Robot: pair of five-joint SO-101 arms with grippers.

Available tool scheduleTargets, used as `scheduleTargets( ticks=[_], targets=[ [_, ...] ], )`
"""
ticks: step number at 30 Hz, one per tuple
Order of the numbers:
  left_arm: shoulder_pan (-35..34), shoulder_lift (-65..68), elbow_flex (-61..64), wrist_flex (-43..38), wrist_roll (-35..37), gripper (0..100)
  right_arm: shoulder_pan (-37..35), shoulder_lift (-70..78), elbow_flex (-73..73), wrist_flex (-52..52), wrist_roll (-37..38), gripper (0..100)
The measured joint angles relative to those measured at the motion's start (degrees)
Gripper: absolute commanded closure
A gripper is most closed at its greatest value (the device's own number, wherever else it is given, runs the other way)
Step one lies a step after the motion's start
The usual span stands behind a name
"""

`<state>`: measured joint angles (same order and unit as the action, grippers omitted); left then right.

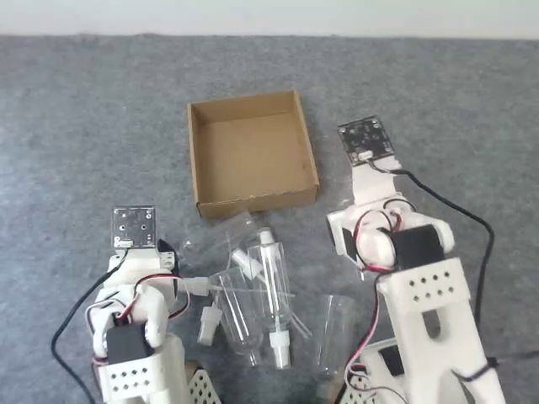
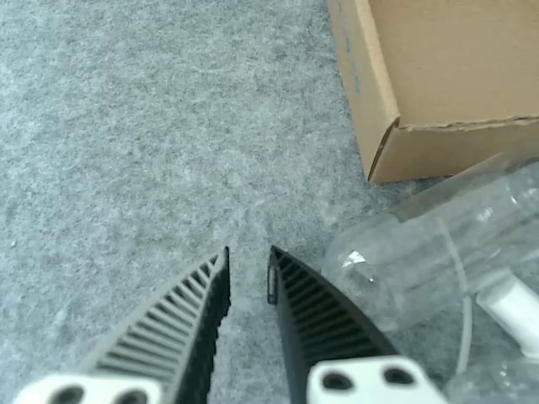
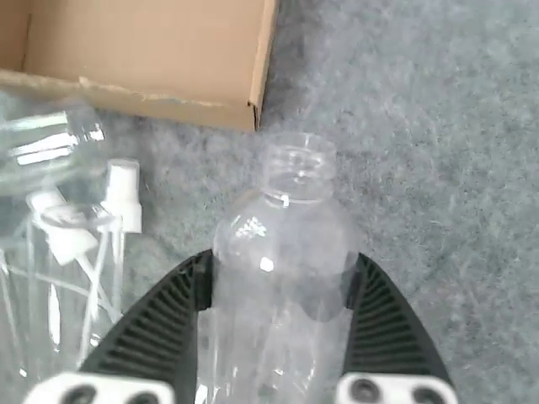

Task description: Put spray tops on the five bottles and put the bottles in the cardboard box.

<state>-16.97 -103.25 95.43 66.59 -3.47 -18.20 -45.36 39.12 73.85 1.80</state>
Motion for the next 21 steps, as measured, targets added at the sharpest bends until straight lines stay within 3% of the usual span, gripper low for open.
scheduleTargets(
  ticks=[7, 21],
  targets=[
    [0.0, 0.0, 0.0, 0.0, 0.0, 92, -0.1, -4.7, 0.0, 0.0, -5.1, 91.6],
    [0.0, 0.0, 0.0, -0.5, 0.0, 92, -0.2, -19.7, 11.6, -6.3, -5.8, 91.6]
  ],
)
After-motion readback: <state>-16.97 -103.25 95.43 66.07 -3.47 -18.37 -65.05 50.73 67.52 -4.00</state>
